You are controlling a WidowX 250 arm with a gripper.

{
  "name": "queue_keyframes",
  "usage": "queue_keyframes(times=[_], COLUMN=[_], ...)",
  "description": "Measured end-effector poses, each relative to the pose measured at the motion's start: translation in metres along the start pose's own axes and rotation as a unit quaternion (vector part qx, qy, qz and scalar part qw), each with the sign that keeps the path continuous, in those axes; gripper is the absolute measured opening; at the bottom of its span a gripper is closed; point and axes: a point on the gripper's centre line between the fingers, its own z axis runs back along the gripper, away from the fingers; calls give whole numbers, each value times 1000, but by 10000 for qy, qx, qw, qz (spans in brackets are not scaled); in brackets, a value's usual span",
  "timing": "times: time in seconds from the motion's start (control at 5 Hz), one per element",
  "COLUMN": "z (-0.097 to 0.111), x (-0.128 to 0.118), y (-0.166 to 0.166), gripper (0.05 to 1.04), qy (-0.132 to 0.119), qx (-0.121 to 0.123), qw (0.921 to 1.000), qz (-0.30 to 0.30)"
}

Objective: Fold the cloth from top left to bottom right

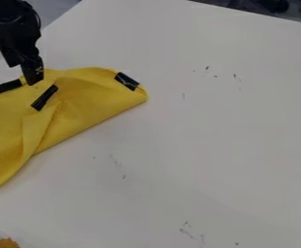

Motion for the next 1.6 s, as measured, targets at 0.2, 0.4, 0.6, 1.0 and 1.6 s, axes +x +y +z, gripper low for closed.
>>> queue_keyframes(times=[0.2,0.4,0.6,1.0,1.6], z=[-10,-23,-31,-48,-50], x=[-2,-5,-14,-25,-22], y=[-4,-1,17,51,56], gripper=[999,999,999,945,196], qy=[88,191,300,302,316], qx=[-116,-215,-175,-193,-196], qw=[9999,9996,9991,9991,9993], qz=[-9,-23,255,231,50])
